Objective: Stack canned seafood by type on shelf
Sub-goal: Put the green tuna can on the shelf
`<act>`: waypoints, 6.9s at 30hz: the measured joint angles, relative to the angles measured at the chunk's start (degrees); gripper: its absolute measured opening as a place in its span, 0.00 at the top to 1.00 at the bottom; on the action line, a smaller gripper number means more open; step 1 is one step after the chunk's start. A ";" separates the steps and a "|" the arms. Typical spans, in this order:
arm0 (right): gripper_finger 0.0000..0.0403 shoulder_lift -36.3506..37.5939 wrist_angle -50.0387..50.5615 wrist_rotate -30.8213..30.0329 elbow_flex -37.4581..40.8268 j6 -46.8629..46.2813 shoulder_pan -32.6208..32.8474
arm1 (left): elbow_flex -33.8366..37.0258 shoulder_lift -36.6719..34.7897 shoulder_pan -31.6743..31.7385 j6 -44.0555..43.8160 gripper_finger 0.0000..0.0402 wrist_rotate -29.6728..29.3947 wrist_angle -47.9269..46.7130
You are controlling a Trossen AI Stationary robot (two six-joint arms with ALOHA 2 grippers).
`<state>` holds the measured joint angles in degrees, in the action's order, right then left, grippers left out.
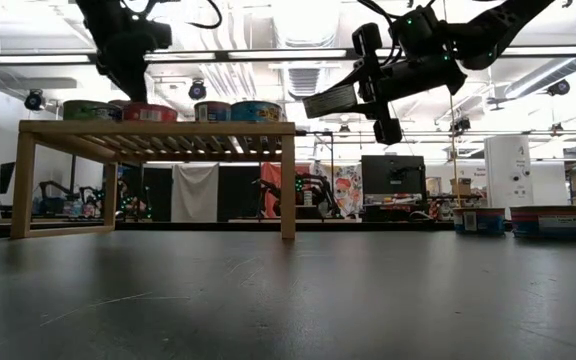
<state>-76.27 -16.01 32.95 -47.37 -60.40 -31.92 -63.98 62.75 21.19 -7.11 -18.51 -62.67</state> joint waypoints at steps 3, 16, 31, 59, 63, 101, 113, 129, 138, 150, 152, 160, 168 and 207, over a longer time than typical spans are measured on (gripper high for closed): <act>0.70 0.00 0.00 0.00 0.00 0.00 0.02 | -0.89 -0.98 -0.01 0.19 1.00 0.12 0.02; 0.70 0.00 0.00 -0.02 0.00 0.21 0.01 | -6.48 -2.02 0.00 3.36 1.00 6.91 10.99; 0.70 0.00 0.00 -0.04 0.00 0.17 0.01 | -5.95 9.39 -1.65 3.82 1.00 16.54 31.65; 0.70 0.00 0.81 0.02 0.00 1.11 0.00 | -6.02 16.36 -2.69 0.09 1.00 9.80 22.69; 0.70 0.00 0.82 0.03 0.00 1.11 0.02 | -5.95 14.69 -2.69 -0.64 1.00 8.35 18.74; 0.70 -5.27 -15.85 -2.74 0.02 -13.26 2.56 | -18.80 7.54 -2.67 2.09 1.00 0.84 16.69; 0.70 -8.86 -17.55 -4.93 -1.50 -15.45 2.57 | -26.37 7.37 -2.67 2.88 1.00 0.86 14.99; 0.70 -15.62 -3.53 -1.88 -17.06 -7.28 3.60 | -26.32 7.22 -2.80 1.88 1.00 1.04 13.84; 0.70 -15.76 3.80 -4.91 -18.91 -3.48 3.91 | -26.30 7.22 -2.80 2.05 1.00 1.02 13.62; 0.70 -15.77 4.18 -6.32 -18.88 -4.11 5.48 | -26.26 7.62 -2.80 1.97 1.00 1.00 13.73; 0.70 -15.76 4.37 -7.59 -18.88 -4.07 5.79 | -26.24 7.72 -2.80 1.97 1.00 1.00 13.73; 0.70 -15.78 4.40 -10.69 -18.86 -4.31 5.81 | -26.24 8.67 -2.80 1.92 1.00 1.00 13.77; 0.70 -15.78 3.73 -12.03 -18.84 -5.60 6.90 | -26.24 9.28 -2.80 1.92 1.00 1.00 13.81; 0.34 -15.78 6.86 -11.22 -18.84 -3.85 7.43 | -26.24 9.30 -2.80 1.91 1.00 0.87 13.79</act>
<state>-92.05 -9.15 21.73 -66.22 -64.25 -24.49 -90.21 72.05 18.39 -5.20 -17.65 -48.88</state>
